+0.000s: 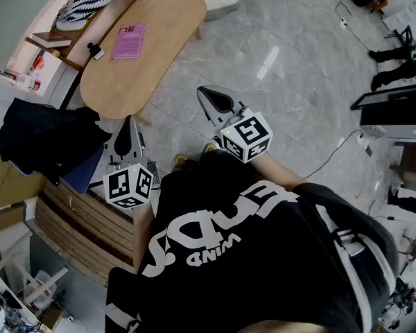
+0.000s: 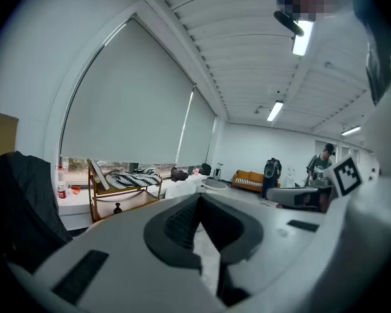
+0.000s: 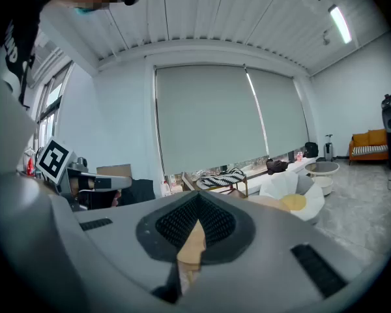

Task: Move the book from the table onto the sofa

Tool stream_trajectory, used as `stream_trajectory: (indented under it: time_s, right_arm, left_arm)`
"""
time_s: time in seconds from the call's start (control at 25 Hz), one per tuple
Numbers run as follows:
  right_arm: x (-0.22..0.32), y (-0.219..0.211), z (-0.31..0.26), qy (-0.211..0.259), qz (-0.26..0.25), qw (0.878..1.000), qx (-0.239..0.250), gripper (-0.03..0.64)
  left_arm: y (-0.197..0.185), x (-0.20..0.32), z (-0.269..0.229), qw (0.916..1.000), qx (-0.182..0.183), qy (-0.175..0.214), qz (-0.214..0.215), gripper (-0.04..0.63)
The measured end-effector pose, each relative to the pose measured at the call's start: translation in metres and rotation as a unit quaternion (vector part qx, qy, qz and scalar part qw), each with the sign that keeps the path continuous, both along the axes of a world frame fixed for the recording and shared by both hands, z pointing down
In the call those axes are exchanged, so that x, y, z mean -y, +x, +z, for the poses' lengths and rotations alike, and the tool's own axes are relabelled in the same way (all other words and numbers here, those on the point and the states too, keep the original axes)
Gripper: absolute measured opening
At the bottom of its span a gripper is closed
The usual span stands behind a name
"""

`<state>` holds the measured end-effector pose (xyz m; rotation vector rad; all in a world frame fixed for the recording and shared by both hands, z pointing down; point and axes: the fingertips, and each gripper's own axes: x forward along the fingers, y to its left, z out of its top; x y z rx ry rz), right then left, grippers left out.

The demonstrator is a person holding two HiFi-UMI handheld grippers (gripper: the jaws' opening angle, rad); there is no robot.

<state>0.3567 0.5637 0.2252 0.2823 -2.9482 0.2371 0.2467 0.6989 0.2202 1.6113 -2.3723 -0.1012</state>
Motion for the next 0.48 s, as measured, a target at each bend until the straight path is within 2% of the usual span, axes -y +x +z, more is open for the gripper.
stream_trajectory:
  time_s: [0.48]
  right_arm:
    - [-0.019,-0.013,0.004,-0.011,0.009,1.0,0.009,0.0]
  left_arm:
    - [-0.005,-0.012,0.011,0.9997,-0.017,0.001,0.017,0.005]
